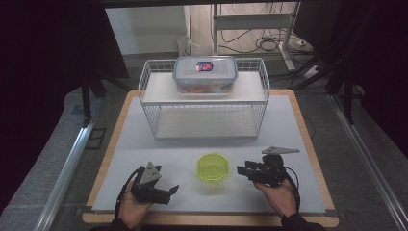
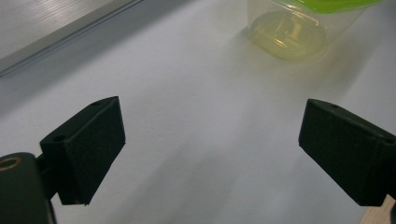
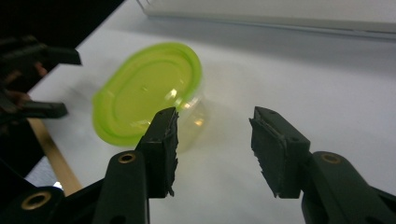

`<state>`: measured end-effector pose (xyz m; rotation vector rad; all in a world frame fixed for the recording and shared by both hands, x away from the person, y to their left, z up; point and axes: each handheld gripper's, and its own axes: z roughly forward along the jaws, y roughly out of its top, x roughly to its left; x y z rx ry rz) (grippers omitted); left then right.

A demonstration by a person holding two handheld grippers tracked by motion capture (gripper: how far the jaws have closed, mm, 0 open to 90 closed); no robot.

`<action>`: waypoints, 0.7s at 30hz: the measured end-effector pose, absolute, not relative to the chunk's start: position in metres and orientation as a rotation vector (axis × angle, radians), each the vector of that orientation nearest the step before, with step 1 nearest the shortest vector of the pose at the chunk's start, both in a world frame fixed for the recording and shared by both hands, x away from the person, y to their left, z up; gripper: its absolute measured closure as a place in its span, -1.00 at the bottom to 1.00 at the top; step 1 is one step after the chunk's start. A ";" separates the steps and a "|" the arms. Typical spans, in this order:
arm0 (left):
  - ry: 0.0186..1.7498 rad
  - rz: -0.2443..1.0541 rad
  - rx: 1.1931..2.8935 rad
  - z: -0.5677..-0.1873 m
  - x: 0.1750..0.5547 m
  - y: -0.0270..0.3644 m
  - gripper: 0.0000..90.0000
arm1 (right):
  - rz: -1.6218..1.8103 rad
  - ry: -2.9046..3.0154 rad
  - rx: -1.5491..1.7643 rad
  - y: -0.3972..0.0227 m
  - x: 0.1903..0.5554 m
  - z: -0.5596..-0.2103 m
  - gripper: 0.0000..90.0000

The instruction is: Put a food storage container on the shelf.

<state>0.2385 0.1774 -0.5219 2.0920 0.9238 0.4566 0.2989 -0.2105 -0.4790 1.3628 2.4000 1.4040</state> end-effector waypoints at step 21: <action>0.915 0.449 2.097 -0.523 0.239 0.177 -0.85 | 1.442 2.452 1.593 -0.169 0.320 -0.496 0.40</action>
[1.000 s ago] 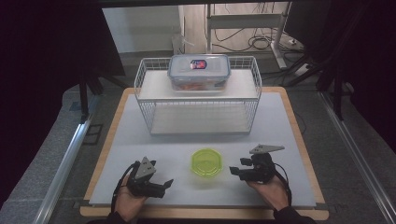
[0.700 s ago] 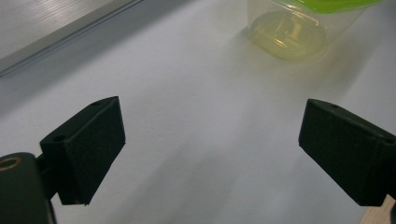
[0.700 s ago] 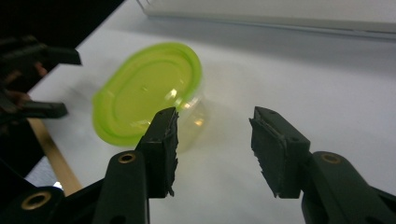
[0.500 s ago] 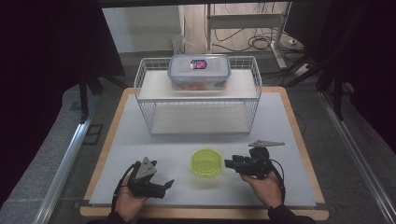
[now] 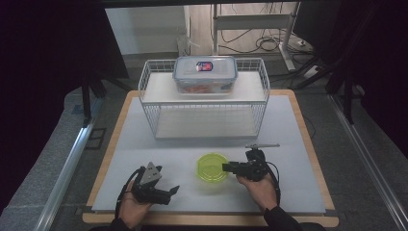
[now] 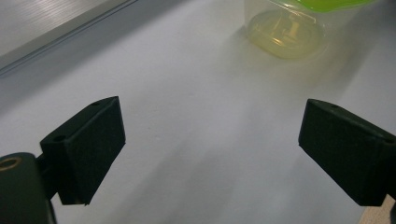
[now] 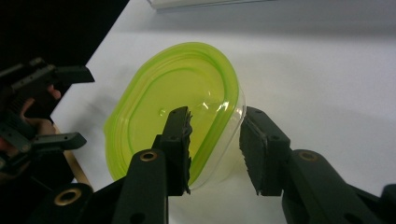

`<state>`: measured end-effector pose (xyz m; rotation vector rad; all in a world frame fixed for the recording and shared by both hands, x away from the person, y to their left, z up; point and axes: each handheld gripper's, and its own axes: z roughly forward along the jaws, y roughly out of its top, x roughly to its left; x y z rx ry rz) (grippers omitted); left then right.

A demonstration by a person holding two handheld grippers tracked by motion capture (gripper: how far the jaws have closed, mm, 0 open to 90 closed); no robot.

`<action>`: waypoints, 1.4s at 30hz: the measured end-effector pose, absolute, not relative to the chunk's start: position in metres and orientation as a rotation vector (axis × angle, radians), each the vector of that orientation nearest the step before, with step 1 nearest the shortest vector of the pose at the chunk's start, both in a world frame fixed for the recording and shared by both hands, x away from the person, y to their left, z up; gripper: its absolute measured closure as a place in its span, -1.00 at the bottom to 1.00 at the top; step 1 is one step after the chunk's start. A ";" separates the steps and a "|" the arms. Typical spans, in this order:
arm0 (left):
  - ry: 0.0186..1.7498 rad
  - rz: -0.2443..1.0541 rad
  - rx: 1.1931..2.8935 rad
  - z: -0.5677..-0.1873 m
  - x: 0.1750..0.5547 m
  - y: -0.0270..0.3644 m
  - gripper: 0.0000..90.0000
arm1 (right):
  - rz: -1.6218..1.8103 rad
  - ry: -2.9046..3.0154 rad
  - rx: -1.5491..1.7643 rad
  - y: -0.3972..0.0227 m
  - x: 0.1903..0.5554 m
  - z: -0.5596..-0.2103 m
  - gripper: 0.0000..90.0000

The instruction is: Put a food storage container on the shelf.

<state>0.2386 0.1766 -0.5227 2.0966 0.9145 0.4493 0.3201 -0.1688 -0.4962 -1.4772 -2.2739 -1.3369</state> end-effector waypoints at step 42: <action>0.911 0.459 2.089 -0.521 0.238 0.178 -0.85 | -1.465 -1.918 -1.380 -0.188 0.351 -0.418 0.79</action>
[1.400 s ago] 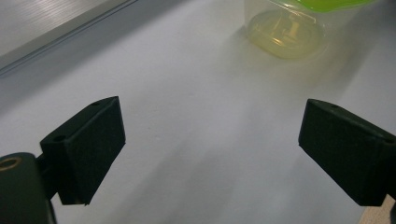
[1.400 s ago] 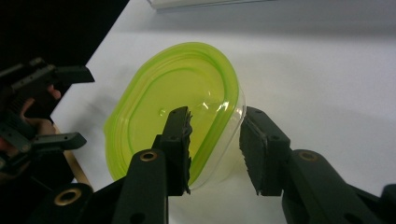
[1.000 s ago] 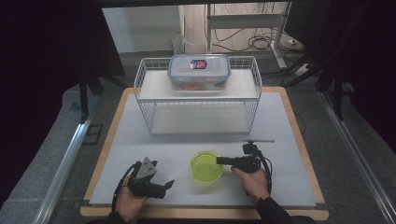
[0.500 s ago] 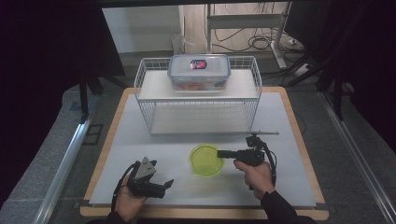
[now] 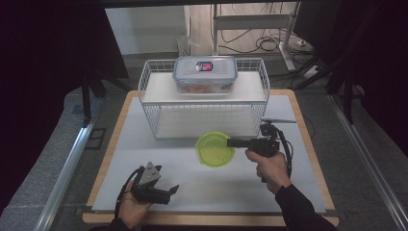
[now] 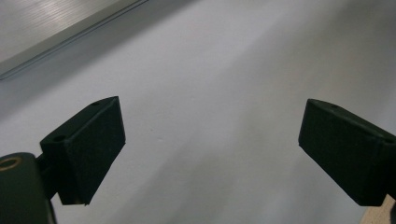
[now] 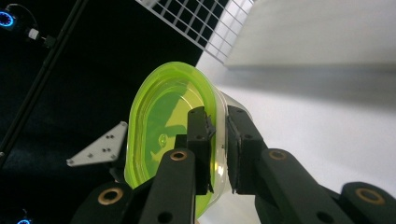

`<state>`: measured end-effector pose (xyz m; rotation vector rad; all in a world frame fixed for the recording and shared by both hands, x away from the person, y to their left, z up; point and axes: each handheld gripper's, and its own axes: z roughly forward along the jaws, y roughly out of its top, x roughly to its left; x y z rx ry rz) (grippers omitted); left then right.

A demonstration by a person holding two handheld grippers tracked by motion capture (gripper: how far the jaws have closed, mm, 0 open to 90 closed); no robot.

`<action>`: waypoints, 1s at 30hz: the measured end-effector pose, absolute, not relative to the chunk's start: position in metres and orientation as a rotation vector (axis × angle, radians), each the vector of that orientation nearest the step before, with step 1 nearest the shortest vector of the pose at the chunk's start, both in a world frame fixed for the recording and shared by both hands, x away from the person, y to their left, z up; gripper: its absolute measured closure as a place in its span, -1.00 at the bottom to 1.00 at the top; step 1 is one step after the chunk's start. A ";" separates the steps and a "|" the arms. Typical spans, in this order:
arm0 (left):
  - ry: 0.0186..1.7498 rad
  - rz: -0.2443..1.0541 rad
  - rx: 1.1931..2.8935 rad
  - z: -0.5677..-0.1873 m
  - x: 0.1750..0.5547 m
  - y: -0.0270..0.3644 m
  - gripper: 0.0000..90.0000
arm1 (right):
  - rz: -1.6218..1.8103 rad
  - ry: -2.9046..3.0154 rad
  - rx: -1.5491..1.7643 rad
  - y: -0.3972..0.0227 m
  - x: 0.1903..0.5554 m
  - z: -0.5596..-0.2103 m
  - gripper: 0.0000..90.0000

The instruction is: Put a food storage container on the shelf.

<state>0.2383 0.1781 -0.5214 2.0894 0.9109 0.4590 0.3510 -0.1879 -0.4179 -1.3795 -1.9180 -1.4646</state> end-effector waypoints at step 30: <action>0.912 0.458 2.081 -0.522 0.239 0.179 -0.85 | -1.554 -1.850 -1.369 -0.190 0.391 -0.307 0.79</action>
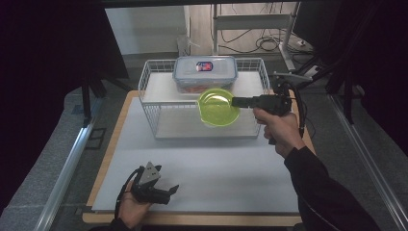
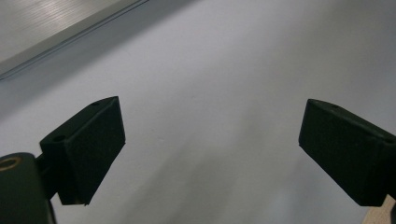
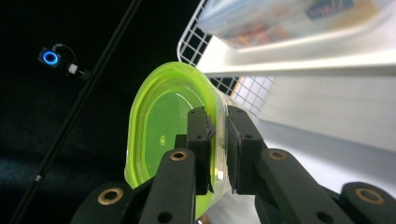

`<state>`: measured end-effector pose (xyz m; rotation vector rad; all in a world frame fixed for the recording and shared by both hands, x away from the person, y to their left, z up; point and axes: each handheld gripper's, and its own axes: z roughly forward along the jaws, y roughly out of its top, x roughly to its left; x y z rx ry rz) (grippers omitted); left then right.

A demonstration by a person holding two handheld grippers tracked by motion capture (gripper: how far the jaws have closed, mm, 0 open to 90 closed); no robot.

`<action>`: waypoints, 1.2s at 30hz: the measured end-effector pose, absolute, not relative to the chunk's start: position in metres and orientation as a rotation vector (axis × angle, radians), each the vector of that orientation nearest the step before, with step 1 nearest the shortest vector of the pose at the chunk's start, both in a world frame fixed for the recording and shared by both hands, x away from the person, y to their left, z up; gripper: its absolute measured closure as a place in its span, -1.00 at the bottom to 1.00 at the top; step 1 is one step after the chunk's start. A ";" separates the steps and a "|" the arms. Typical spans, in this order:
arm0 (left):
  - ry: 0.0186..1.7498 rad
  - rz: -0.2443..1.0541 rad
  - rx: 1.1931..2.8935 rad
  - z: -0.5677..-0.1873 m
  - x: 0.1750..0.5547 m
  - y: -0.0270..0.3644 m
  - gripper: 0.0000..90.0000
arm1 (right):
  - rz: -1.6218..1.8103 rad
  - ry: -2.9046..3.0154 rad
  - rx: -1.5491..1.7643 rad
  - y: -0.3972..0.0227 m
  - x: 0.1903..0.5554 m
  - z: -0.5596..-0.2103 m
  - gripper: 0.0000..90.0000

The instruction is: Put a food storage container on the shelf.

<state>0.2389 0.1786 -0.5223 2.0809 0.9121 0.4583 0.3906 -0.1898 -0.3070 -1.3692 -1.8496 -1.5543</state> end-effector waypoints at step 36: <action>0.914 0.428 2.079 -0.523 0.239 0.180 -0.87 | -1.657 -1.777 -1.540 -0.165 0.459 -0.240 0.79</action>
